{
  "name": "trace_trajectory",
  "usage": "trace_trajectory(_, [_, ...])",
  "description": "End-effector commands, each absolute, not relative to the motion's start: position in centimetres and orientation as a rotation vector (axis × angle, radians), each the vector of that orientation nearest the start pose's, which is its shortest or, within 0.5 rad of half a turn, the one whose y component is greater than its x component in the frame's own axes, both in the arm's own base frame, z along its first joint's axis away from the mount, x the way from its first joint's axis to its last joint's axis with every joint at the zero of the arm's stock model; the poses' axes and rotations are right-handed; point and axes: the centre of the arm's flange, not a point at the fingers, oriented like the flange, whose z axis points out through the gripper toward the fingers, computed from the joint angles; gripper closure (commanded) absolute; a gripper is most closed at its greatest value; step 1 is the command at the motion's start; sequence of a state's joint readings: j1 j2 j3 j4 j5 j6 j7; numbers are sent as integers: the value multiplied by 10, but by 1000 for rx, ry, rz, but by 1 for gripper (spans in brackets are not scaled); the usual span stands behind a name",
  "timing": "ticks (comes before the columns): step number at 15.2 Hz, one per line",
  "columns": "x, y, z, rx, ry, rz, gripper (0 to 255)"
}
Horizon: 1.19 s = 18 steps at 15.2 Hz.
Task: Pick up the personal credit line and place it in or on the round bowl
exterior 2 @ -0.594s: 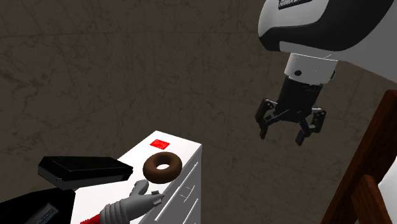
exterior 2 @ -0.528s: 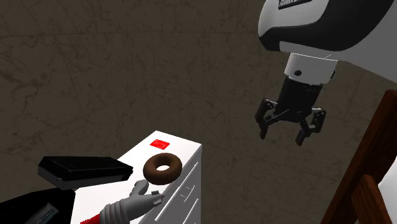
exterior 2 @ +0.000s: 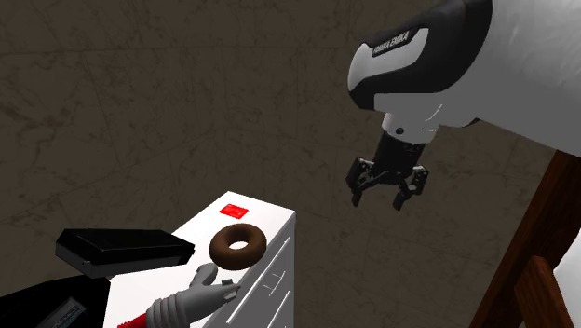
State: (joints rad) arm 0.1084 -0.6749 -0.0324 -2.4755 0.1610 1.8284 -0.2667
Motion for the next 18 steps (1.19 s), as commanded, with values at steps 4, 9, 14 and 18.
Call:
trace_trajectory(4, [379,76,484,-2863,-647,-154,0])
trace_trajectory(9, [408,118,454,-2781,-827,-236,0])
trace_trajectory(14, [434,165,427,-2686,-1000,-316,0])
trace_trajectory(18, [451,205,408,-2602,-1132,-378,0])
